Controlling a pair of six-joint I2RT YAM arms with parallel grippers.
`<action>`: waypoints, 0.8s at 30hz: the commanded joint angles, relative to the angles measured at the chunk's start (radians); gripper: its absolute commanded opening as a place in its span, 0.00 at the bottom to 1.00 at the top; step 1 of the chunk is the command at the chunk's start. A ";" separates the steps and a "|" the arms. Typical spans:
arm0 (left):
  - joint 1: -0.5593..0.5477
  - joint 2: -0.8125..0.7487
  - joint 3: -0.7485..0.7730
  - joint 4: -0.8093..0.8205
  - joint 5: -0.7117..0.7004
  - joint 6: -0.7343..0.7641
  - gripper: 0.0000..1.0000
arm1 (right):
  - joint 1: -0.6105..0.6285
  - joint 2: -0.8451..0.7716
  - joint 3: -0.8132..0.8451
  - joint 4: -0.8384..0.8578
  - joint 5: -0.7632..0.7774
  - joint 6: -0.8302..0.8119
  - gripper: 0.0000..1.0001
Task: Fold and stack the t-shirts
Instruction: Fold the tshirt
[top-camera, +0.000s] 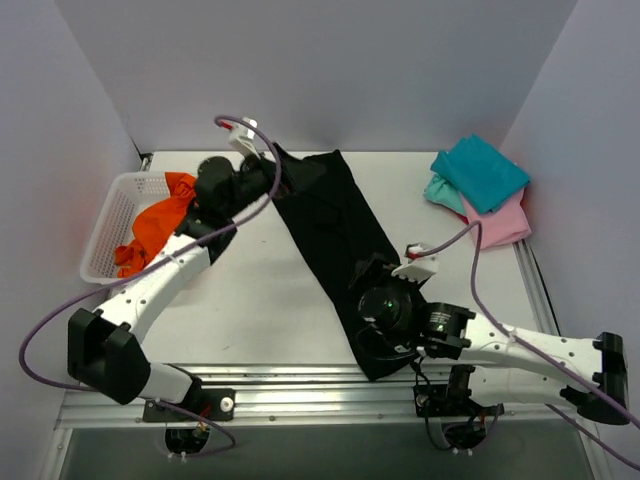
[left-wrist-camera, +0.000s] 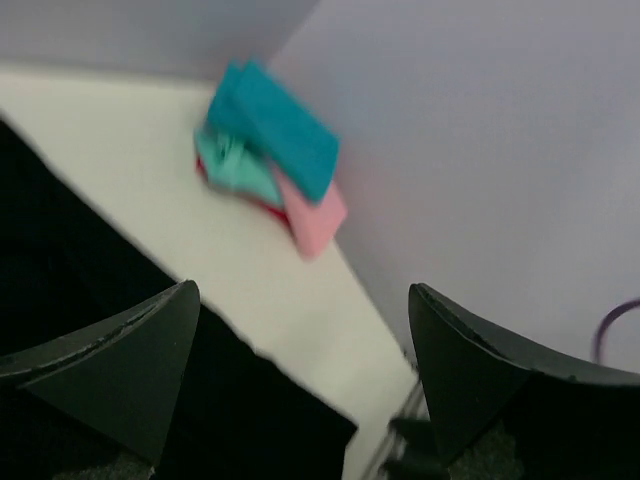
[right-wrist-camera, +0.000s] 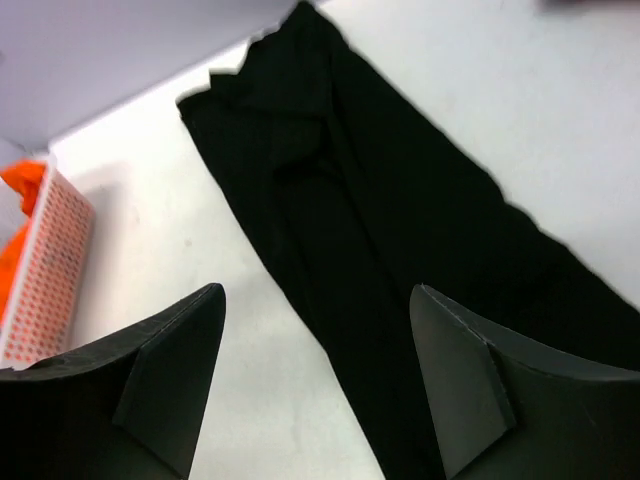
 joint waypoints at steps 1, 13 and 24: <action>-0.180 -0.046 -0.243 -0.322 -0.326 0.097 0.94 | 0.009 -0.078 0.076 -0.160 0.199 -0.045 0.70; -0.569 0.003 -0.528 -0.495 -0.561 -0.127 0.94 | 0.009 -0.187 0.096 -0.299 0.250 0.019 0.71; -0.629 0.230 -0.447 -0.369 -0.524 -0.138 0.94 | 0.009 -0.212 0.110 -0.430 0.310 0.114 0.71</action>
